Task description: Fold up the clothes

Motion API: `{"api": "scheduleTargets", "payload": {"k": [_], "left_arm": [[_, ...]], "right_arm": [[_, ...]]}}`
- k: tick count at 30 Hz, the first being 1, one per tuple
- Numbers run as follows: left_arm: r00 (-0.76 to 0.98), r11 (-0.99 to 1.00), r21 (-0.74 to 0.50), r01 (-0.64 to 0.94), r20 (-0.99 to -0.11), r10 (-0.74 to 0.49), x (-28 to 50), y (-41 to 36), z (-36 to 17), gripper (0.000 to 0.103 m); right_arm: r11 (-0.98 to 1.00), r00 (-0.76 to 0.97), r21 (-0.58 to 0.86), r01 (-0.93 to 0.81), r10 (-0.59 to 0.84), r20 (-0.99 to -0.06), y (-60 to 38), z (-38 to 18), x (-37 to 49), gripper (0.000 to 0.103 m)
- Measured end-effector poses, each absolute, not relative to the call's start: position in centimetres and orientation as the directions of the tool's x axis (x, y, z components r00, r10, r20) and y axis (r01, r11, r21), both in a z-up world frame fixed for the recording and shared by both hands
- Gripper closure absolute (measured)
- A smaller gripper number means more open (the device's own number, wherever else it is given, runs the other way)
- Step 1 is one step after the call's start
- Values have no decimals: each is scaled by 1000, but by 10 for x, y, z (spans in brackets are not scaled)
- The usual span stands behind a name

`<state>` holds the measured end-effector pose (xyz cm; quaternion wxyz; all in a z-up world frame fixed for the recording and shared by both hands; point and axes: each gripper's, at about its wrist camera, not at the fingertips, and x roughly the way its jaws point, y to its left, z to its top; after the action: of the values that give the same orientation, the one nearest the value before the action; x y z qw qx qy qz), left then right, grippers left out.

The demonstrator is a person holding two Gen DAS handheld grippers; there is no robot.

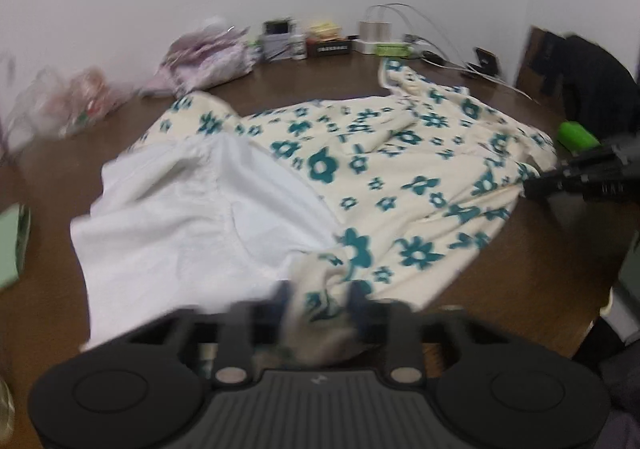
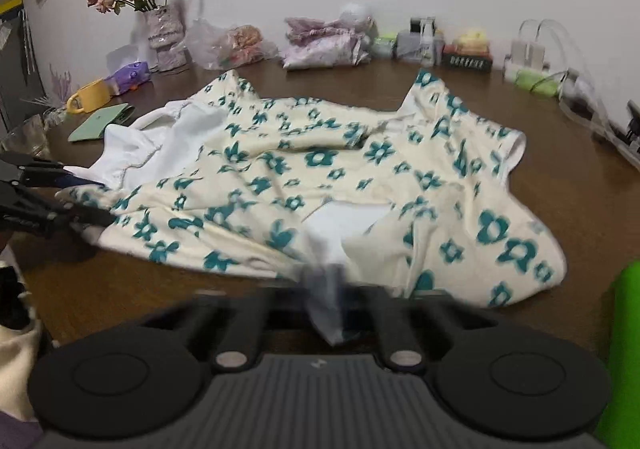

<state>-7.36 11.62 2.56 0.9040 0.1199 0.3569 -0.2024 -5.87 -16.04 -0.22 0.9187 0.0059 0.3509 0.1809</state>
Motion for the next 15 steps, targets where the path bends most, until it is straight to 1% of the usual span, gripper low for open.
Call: {"api": "scheduleTargets", "payload": {"k": [2,4,6,7,8,9,10,11,12,13,15], "left_arm": [[684,881,130,455,-685,-252,-76,112,34,95],[710,876,168,452,-663,-239,-81,112,47,95],[728,861,183,474,-632,-266,-89,115,59,92],[725,857,183,481,-633,-271,-91,117,58,84],[719,853,185,488,-639,-273,-92,119,56,73],[708,848,189,495,-653,-268,-92,120,49,68],[697,844,193,501,-667,-262,-93,121,43,65],[689,841,189,507,-675,-263,-94,124,38,65],[686,844,170,510,-671,-280,-96,128,35,65],[684,846,150,512,-667,-296,-98,132,33,63],[675,846,126,518,-667,-315,-99,136,29,55]], "right_arm": [[928,691,173,-329,362,-626,-170,7,-60,100],[918,699,212,-335,393,-597,-183,21,-63,100],[903,699,240,-356,428,-573,-192,34,-68,100],[901,700,241,-360,431,-570,-194,38,-71,100],[908,705,236,-346,418,-573,-198,39,-73,100],[919,713,231,-320,394,-580,-201,36,-74,100],[929,720,225,-293,370,-588,-204,34,-75,96],[937,723,218,-272,348,-596,-206,32,-77,92],[944,724,209,-256,330,-605,-207,29,-80,82],[950,725,200,-240,312,-614,-208,27,-82,68],[948,729,191,-256,319,-606,-207,25,-89,53]]}}
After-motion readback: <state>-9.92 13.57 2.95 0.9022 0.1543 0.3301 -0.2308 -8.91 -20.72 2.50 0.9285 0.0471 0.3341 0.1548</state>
